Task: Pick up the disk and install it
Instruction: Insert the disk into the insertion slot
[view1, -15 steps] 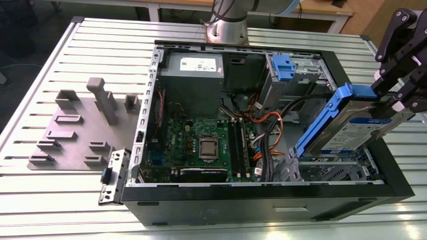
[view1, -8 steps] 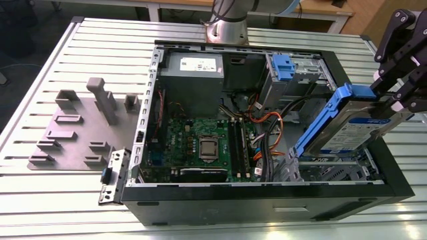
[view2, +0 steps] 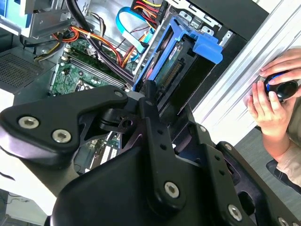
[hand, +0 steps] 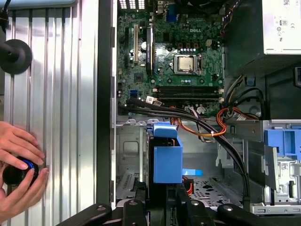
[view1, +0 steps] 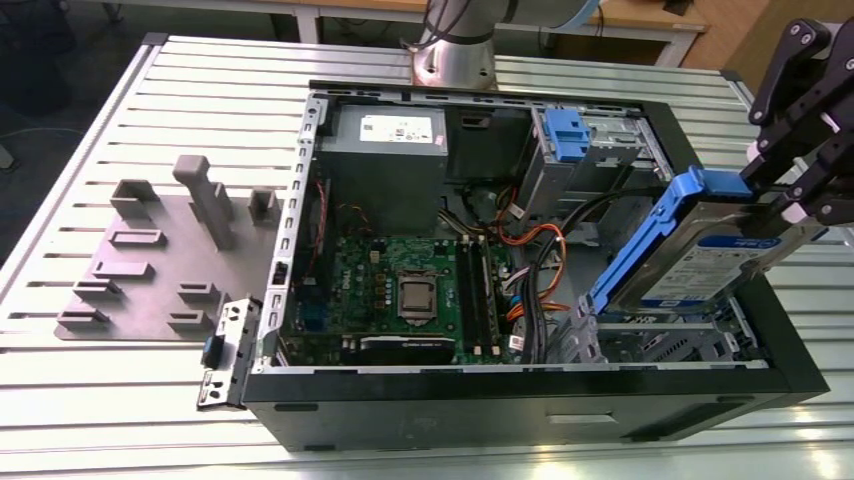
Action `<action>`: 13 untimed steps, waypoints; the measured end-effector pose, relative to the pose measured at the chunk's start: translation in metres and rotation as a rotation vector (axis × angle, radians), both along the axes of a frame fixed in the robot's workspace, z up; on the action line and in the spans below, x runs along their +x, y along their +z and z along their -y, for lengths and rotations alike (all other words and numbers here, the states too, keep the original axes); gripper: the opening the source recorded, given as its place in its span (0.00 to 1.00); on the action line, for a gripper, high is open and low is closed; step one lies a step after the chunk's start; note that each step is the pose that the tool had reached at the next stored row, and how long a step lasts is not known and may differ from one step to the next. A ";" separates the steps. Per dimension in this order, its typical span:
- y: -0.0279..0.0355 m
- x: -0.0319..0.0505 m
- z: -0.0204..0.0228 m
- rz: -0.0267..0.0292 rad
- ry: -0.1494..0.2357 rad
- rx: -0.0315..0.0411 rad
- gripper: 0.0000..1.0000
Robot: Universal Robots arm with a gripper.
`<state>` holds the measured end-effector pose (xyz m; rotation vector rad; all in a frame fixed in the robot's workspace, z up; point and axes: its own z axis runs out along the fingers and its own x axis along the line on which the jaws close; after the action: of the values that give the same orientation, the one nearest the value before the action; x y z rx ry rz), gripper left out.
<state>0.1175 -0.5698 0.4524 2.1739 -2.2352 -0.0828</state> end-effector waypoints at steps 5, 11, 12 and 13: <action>-0.0030 0.0000 0.0000 0.0000 0.000 0.0001 0.35; -0.0107 0.0000 0.0000 0.0000 0.000 0.0001 0.35; -0.0122 0.0000 0.0000 0.0000 0.000 0.0001 0.35; -0.0138 0.0000 0.0000 0.0000 0.000 0.0000 0.35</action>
<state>0.1175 -0.5698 0.4386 2.1738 -2.2353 -0.0828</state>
